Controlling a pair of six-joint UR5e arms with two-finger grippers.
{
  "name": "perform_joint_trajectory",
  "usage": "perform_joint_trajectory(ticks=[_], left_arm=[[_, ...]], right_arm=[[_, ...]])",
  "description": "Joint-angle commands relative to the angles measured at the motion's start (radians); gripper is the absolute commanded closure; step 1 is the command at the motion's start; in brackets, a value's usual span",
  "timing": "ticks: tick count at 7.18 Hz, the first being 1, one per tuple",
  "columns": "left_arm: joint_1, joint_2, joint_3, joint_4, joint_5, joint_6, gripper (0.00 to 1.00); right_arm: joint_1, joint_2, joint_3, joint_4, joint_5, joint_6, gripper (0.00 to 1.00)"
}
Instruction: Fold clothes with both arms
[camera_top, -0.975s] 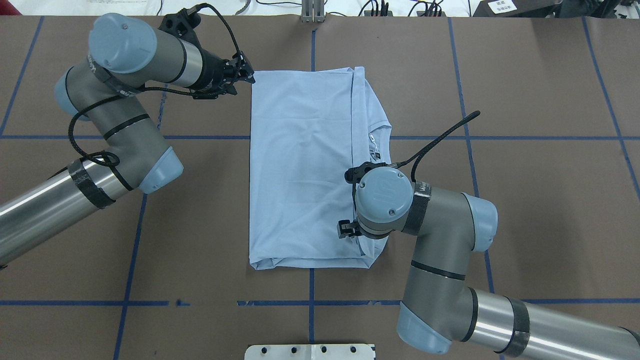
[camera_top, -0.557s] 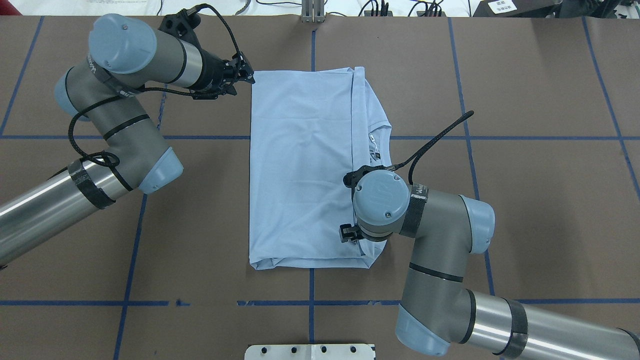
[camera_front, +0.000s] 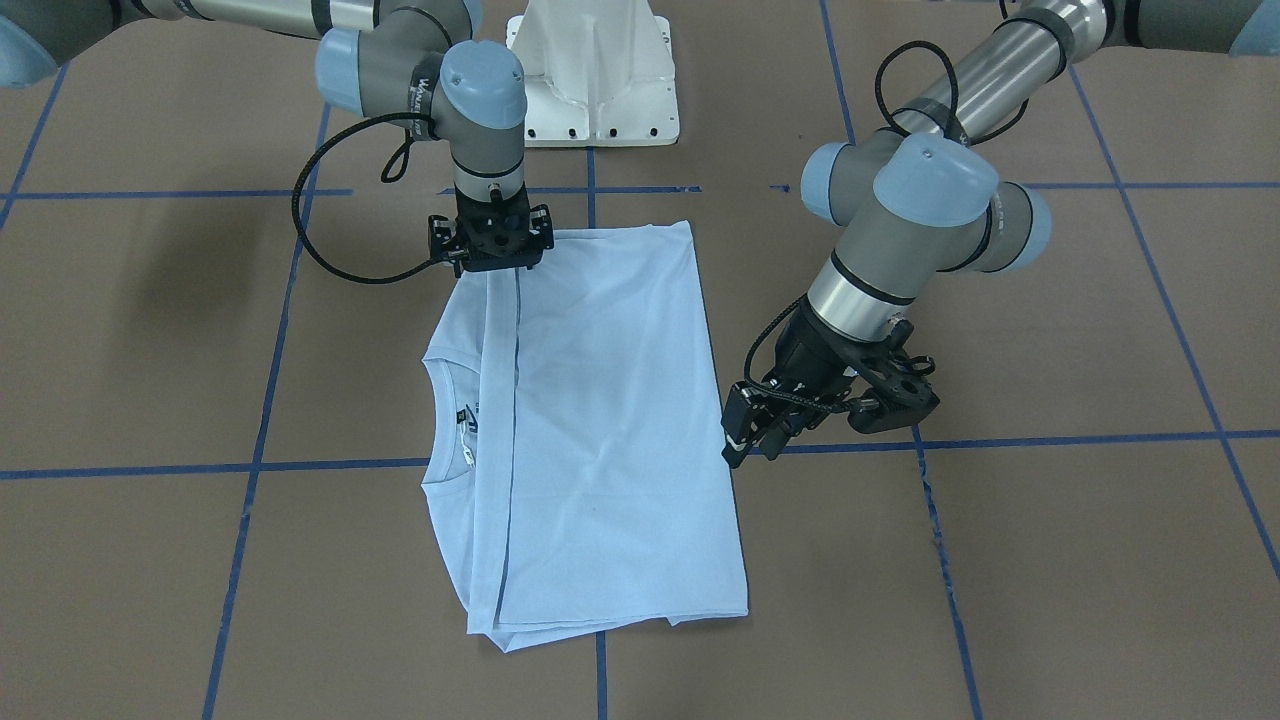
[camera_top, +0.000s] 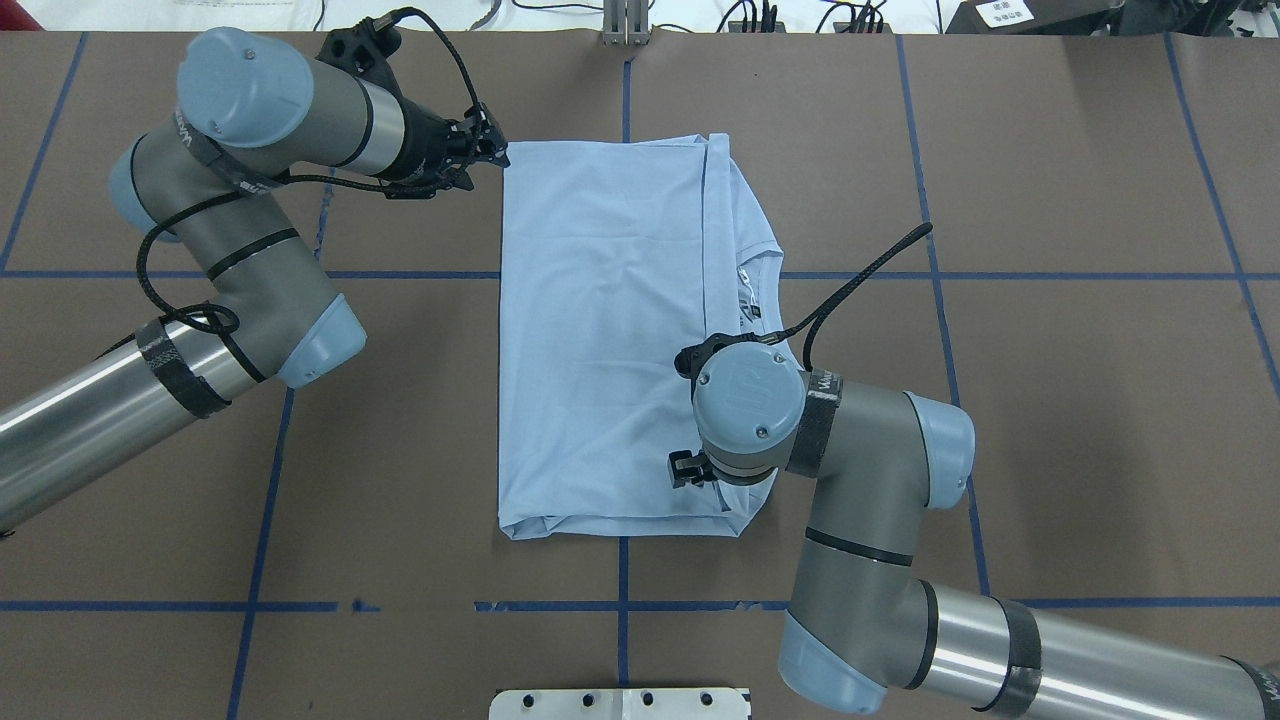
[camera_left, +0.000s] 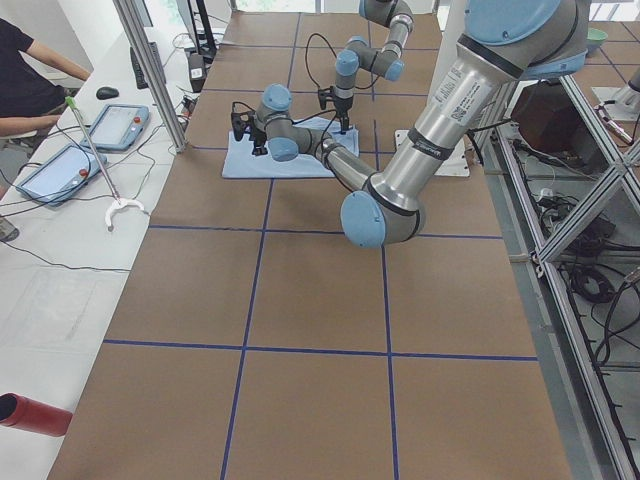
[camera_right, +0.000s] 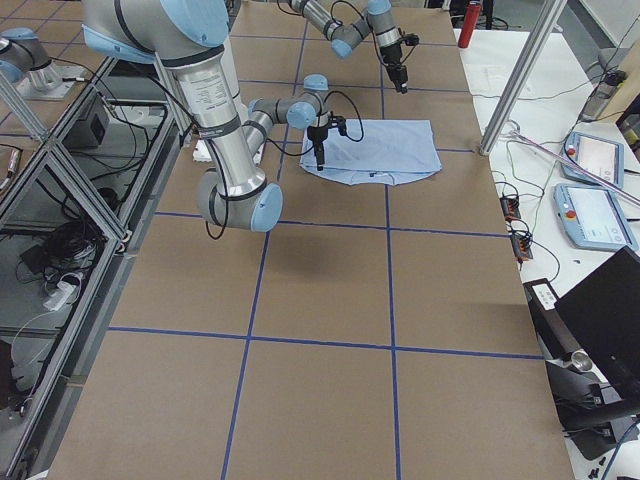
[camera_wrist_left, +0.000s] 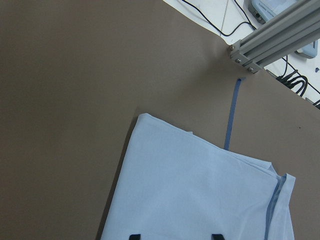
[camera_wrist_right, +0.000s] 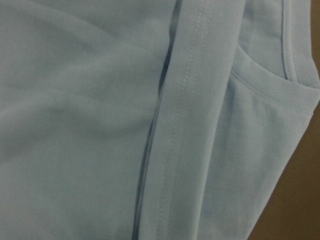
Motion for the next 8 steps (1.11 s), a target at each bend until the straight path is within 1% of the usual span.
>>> perform_joint_trajectory(ticks=[1, 2, 3, 4, 5, 6, 7, 8], left_arm=[[0.000, 0.000, 0.000, 0.000, -0.001, 0.000, 0.44], [0.000, 0.000, -0.002, 0.000, -0.001, 0.000, 0.44], [-0.002, 0.000, -0.008, 0.000, -0.001, 0.000, 0.44], [-0.002, 0.000, -0.008, 0.000, -0.001, 0.000, 0.44], [0.000, -0.003, -0.011, 0.000, -0.001, -0.003, 0.43], [0.000, -0.002, -0.018, 0.000, -0.001, -0.005, 0.44], [-0.002, 0.000, -0.023, 0.001, -0.001, -0.005, 0.43], [-0.002, 0.000, -0.035, 0.003, -0.001, -0.005, 0.43]], right_arm=[[-0.003, -0.007, -0.007, -0.003, 0.005, 0.000, 0.00], [-0.003, -0.013, -0.004, -0.008, 0.009, 0.000, 0.00], [0.019, -0.042, 0.013, -0.008, 0.014, -0.038, 0.00], [0.042, -0.106, 0.067, -0.008, 0.014, -0.120, 0.00], [0.060, -0.195, 0.122, -0.008, 0.014, -0.165, 0.00], [0.081, -0.319, 0.219, -0.008, 0.016, -0.211, 0.00], [0.086, -0.358, 0.263, -0.009, 0.014, -0.236, 0.00], [0.076, -0.328, 0.244, -0.009, 0.010, -0.223, 0.00]])
